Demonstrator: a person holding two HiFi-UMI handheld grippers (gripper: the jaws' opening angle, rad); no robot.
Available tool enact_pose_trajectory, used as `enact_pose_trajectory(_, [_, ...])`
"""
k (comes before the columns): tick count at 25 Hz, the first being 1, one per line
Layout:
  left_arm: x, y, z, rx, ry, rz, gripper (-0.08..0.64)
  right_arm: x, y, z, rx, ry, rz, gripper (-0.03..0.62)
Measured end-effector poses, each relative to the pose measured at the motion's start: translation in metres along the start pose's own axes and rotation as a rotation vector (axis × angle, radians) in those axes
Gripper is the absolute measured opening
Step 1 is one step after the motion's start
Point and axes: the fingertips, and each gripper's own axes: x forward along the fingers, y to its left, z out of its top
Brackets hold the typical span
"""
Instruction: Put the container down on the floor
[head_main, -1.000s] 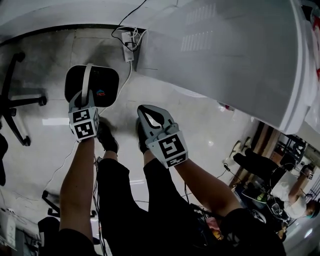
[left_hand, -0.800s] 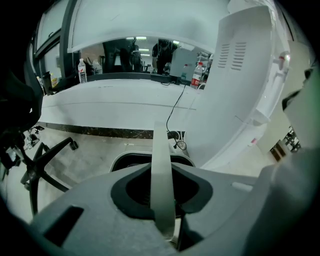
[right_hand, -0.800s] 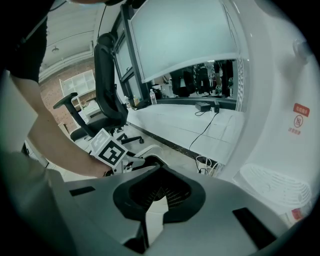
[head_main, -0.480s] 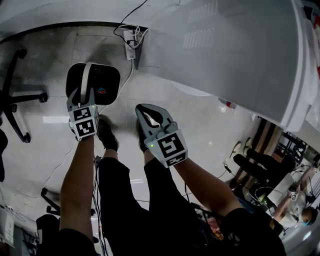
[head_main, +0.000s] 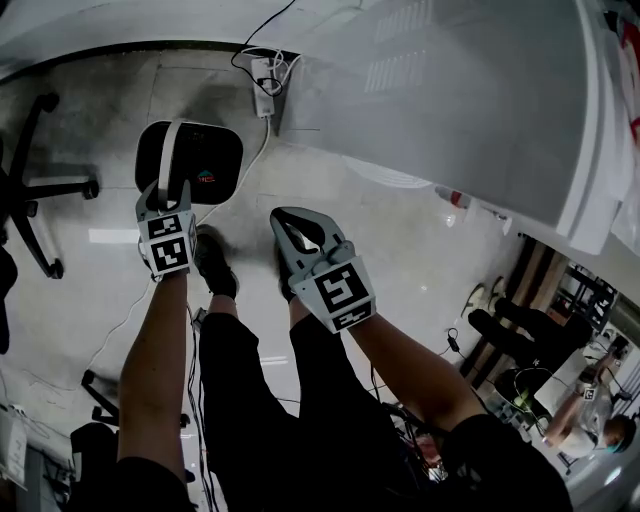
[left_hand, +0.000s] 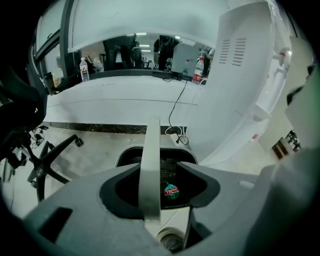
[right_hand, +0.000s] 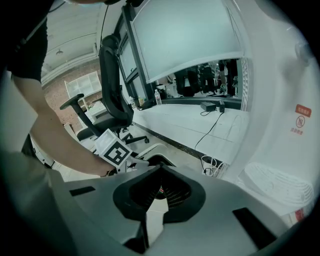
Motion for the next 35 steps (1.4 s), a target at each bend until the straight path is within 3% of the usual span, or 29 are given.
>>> enact_pose_trajectory(4, [-0.004, -0.006, -0.002, -0.005, -0.002, -0.01, 0.206, -0.002, 0.002, -0.006, 0.0, 0.009, 0.01, 0.008])
enact_pose_trajectory(16, [-0.015, -0.016, -0.014, 0.08, 0.068, -0.014, 0.202, -0.009, 0.005, -0.011, 0.008, 0.012, 0.03, 0.008])
enact_pose_trajectory(23, [-0.022, -0.019, -0.029, 0.073, 0.103, -0.008, 0.202, -0.017, 0.004, -0.011, -0.001, 0.014, 0.039, 0.008])
enact_pose_trajectory(29, [-0.038, -0.011, -0.036, 0.089, 0.124, 0.041, 0.204, -0.03, 0.003, -0.007, -0.002, 0.01, 0.04, 0.008])
enact_pose_trajectory(35, [-0.081, -0.007, -0.006, 0.068, 0.053, 0.05, 0.202, -0.049, 0.006, 0.022, -0.011, -0.024, 0.036, 0.008])
